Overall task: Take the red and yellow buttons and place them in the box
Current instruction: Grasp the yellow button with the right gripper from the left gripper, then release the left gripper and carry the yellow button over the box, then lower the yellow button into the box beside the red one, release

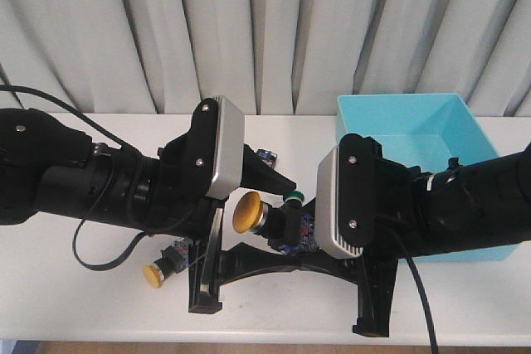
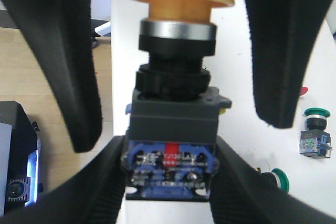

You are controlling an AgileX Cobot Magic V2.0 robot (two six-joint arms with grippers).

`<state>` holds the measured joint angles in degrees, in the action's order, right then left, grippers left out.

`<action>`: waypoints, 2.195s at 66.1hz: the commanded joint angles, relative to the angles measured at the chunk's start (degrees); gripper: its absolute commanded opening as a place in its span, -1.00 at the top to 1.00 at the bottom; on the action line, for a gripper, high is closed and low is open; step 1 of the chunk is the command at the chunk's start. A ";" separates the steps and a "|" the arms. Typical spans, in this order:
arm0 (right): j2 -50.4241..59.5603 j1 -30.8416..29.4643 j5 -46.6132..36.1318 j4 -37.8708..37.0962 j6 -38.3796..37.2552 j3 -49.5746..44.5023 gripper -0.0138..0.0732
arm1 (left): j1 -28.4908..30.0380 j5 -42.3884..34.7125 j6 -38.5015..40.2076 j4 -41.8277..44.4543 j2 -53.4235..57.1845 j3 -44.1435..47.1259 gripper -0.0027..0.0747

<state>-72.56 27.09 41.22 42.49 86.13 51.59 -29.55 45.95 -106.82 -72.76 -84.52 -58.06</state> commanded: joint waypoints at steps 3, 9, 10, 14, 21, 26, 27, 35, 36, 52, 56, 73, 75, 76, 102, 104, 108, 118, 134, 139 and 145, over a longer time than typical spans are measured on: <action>1.38 -0.11 -1.70 0.73 -1.44 1.86 0.23 | -0.22 0.04 3.59 -0.13 2.26 -1.52 -0.64; 2.07 -0.13 -2.86 -3.11 -4.64 1.86 0.23 | -0.04 -1.33 7.61 3.72 2.58 -1.52 -0.63; 2.22 -0.19 -3.00 -3.94 -5.60 1.86 0.23 | -0.04 -1.85 8.34 4.98 2.63 -1.52 -0.63; 3.03 -0.20 -3.73 -7.72 -8.57 1.86 0.23 | -0.04 -4.57 11.30 7.85 3.38 -1.60 -0.62; 4.70 -0.73 -4.37 -17.21 -16.97 1.86 0.23 | -0.04 -11.62 18.32 14.36 5.12 -1.60 -0.59; 5.58 -3.16 -5.23 -23.48 -26.61 1.86 0.23 | -0.04 -15.24 23.86 19.72 6.26 -1.60 -0.59; 5.65 -3.81 -5.54 -24.59 -28.46 1.86 0.23 | -0.04 -15.87 25.02 20.74 6.38 -1.60 -0.59; 5.29 -11.58 -10.09 -30.92 -45.74 1.91 0.22 | -0.04 -19.00 33.13 28.03 6.93 -1.54 -0.59; 5.17 -12.54 -10.61 -31.23 -47.40 1.91 0.22 | -0.04 -19.00 33.59 28.87 6.93 -1.54 -0.59; -4.84 -26.97 -3.01 -31.71 -61.67 9.64 0.20 | -0.04 -19.06 35.43 31.15 6.93 -1.54 -0.59; -8.46 -28.43 0.31 -31.71 -62.99 12.51 0.19 | -0.04 -19.06 35.48 31.05 6.93 -1.54 -0.59; -26.44 -28.97 6.39 -30.95 -63.75 24.87 0.18 | -0.04 -19.06 35.85 30.97 6.93 -1.54 -0.59; -28.53 -28.97 6.76 -30.95 -63.75 26.28 0.18 | -0.04 -19.06 35.85 30.97 6.93 -1.54 -0.59; -29.34 -28.97 6.96 -30.95 -63.75 26.80 0.18 | -0.04 -19.06 35.85 30.97 6.93 -1.54 -0.59; -44.57 -27.27 9.46 -26.83 -60.03 35.76 0.15 | -0.04 -19.01 35.85 30.93 6.93 -1.54 -0.59; -45.07 -26.84 9.46 -26.89 -60.10 35.87 0.15 | -0.04 -19.01 35.85 30.93 6.93 -1.54 -0.59; -45.91 -26.83 9.33 -26.94 -60.10 35.87 0.13 | -0.04 -19.01 35.85 30.93 6.93 -1.54 -0.59; -47.19 -26.83 9.38 -26.99 -60.54 35.87 0.06 | -0.04 -19.01 35.85 30.93 6.93 -1.54 -0.59; -46.41 -26.88 9.80 -26.99 -60.65 35.92 -0.18 | -0.04 -18.82 36.45 30.98 6.93 -1.54 -0.59; -45.28 -26.88 10.72 -26.99 -60.59 35.92 -0.25 | -0.04 -18.87 36.68 30.98 6.93 -1.54 -0.59; -43.09 -26.88 11.77 -26.99 -60.65 35.92 -0.29 | -0.04 -18.87 37.50 31.39 6.93 -1.54 -0.59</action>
<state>-121.26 0.44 52.22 14.88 25.26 85.78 -29.55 29.27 -70.74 -40.07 -79.74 -58.06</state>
